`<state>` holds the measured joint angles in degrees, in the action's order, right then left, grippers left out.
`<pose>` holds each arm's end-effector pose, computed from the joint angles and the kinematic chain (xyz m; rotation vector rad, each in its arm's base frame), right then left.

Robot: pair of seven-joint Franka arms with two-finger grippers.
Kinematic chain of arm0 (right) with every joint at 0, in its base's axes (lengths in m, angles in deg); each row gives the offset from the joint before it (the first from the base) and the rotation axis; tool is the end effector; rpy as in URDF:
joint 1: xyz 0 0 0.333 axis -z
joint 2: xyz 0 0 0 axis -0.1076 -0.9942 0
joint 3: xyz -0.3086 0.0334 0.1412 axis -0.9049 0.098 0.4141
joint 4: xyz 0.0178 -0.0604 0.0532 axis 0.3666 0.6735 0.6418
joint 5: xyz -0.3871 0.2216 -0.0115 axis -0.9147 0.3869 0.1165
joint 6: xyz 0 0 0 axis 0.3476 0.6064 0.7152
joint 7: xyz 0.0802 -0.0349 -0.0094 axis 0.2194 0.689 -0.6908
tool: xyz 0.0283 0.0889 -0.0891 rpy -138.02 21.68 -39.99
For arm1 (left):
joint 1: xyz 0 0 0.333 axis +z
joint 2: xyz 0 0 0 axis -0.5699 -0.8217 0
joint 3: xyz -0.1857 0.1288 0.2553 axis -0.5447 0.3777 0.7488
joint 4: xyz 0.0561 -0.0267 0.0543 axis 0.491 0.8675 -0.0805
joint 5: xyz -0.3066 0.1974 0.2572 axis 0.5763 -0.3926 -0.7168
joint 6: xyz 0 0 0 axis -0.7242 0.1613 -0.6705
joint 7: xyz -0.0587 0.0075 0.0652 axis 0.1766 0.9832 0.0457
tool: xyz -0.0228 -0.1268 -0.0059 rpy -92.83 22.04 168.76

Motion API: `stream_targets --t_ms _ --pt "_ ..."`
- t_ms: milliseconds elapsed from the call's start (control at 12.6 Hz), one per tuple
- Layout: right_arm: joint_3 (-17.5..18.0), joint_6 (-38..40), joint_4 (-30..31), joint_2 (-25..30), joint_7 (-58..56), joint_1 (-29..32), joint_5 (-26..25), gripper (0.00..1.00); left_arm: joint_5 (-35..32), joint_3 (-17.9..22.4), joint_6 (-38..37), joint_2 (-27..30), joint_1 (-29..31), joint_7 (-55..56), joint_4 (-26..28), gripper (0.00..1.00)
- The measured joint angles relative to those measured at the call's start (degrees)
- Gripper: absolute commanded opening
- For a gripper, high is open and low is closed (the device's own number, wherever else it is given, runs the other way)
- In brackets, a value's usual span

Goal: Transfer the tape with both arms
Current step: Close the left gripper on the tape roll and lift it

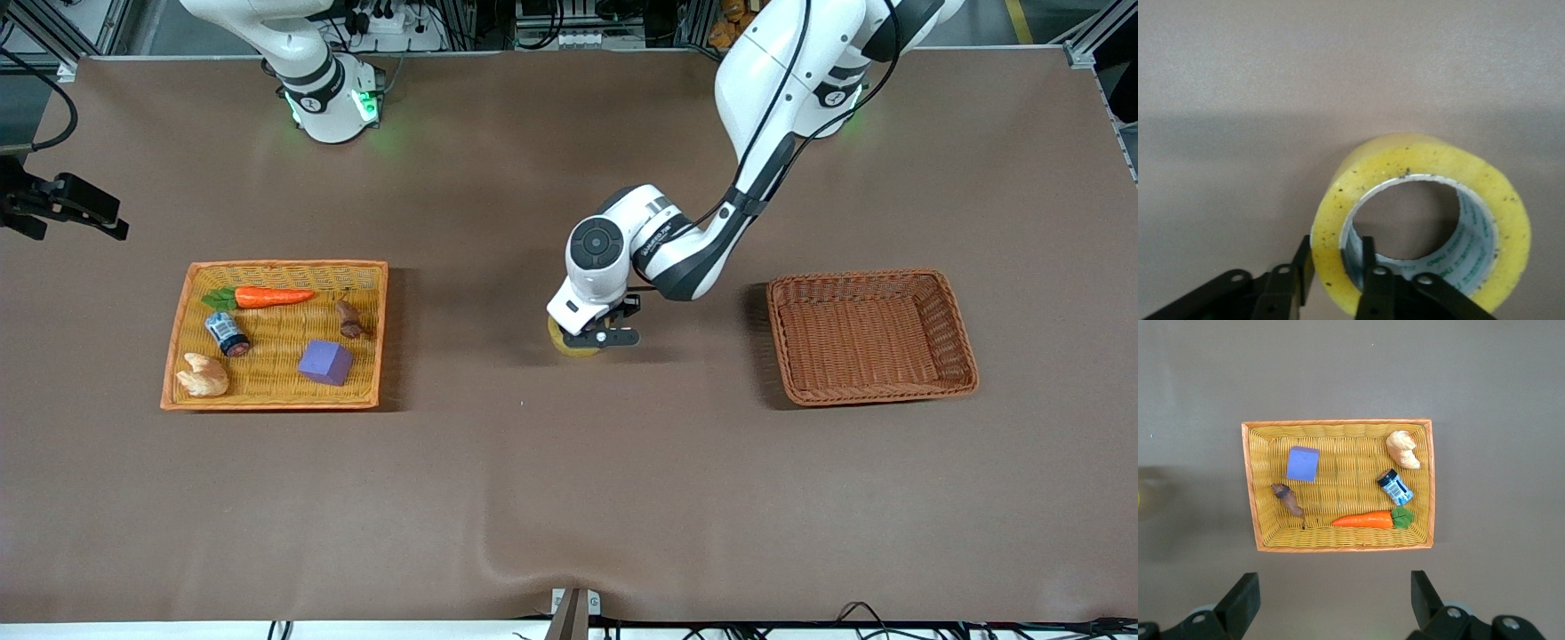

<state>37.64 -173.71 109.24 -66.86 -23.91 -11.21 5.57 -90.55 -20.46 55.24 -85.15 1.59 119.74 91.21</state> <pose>0.6059 -0.0226 0.6482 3.1353 -0.0147 -0.0566 0.5389 -0.5279 0.1650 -3.1079 -0.0076 0.1069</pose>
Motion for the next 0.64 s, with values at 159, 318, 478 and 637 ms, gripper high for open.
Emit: stream_targets --t_ms 159,318,478,637 --pt "0.04 -0.08 0.0 0.0 -0.03 0.0 0.08 1.0 -0.01 0.14 0.14 0.01 0.11 -0.07 -0.33 0.0" --pt "0.05 -0.08 0.03 -0.01 -0.06 0.0 0.09 1.0 -0.01 0.28 0.27 0.79 0.52 0.0 -1.11 0.0" --pt "0.11 -0.09 0.07 -0.02 -0.12 0.0 0.13 1.0 -0.01 0.41 -1.8 5.49 2.13 0.03 -1.79 0.0" --pt "0.26 -0.11 0.12 -0.05 -0.14 0.0 0.16 1.0 0.47 0.49 -6.74 13.17 5.95 0.07 -1.84 0.0"
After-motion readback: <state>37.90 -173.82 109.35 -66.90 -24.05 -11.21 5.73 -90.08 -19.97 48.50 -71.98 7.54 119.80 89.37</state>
